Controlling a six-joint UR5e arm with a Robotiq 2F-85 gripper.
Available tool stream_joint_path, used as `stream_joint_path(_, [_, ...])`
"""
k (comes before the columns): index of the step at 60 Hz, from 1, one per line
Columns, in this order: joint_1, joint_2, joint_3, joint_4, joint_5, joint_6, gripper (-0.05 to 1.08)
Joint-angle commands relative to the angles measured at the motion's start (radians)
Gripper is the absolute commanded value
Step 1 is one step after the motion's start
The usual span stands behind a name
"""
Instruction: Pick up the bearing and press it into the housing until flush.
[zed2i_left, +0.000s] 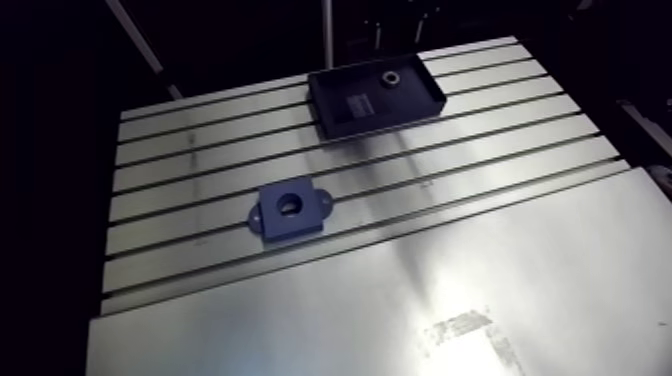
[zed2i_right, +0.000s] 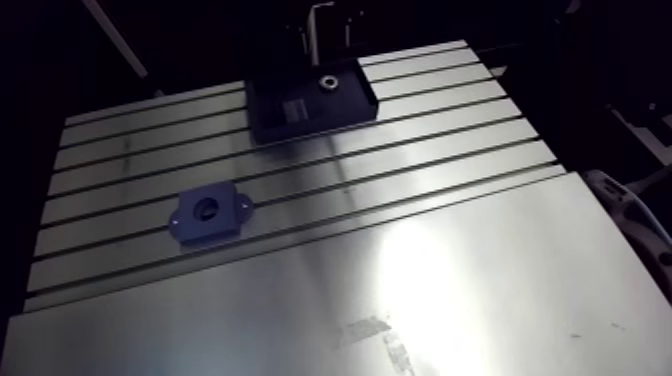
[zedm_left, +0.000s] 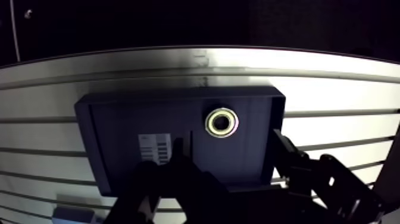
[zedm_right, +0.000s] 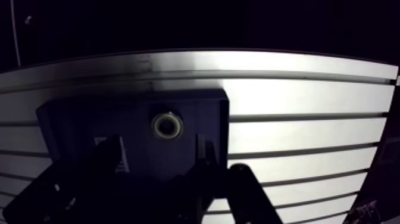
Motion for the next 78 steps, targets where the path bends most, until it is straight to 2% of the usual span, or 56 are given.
stream_joint_path(1, [-0.001,0.005,0.005,-0.009,0.000,0.001,0.29])
stream_joint_path(32, [-0.003,0.020,0.022,-0.032,-0.001,0.001,0.36])
stream_joint_path(78, [-0.011,0.025,0.063,-0.070,0.000,-0.002,0.36])
